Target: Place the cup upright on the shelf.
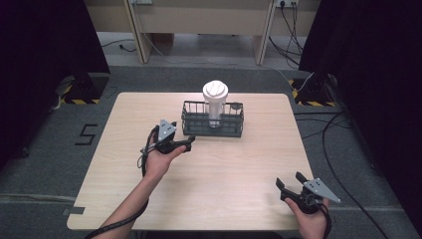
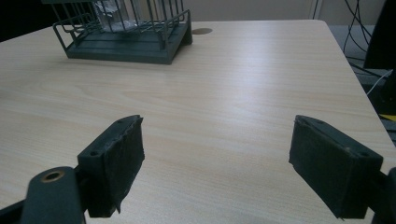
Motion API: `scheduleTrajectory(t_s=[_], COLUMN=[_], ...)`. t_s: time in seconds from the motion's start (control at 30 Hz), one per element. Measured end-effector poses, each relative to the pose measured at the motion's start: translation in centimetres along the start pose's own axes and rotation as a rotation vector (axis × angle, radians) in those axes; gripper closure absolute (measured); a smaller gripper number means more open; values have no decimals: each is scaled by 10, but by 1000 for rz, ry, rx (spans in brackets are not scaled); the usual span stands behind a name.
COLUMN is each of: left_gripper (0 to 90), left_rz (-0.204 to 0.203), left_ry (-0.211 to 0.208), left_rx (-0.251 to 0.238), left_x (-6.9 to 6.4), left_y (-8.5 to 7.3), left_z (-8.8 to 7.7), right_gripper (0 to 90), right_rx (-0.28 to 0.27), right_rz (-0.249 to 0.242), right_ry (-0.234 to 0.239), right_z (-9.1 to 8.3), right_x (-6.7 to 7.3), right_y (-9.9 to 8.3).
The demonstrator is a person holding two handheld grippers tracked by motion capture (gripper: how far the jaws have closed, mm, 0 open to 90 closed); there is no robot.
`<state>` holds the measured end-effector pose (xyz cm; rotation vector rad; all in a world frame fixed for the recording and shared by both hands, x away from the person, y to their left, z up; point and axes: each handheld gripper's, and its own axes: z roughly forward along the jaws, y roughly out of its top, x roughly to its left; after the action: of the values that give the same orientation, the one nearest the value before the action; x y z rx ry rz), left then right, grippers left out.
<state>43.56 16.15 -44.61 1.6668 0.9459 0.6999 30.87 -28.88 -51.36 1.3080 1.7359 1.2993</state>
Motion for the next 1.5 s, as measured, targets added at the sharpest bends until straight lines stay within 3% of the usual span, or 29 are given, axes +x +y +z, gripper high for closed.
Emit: scheduleTrajectory(t_s=[0.37, 0.83, 1.5], left_gripper=[144, 144, 144], left_rz=[-24, -17, -58], left_ry=[10, 38, 125], left_rx=[4, 0, 9], left_x=[11, 18, 40], left_y=[-18, -36, -69], left_z=[-29, -63, -112], right_gripper=[183, 183, 182], right_rx=[2, -1, 3], right_rz=[-1, -3, -9], right_ry=[-2, -4, -5], right_z=[0, 0, 0], right_x=[0, 0, 0], right_y=[0, 0, 0])
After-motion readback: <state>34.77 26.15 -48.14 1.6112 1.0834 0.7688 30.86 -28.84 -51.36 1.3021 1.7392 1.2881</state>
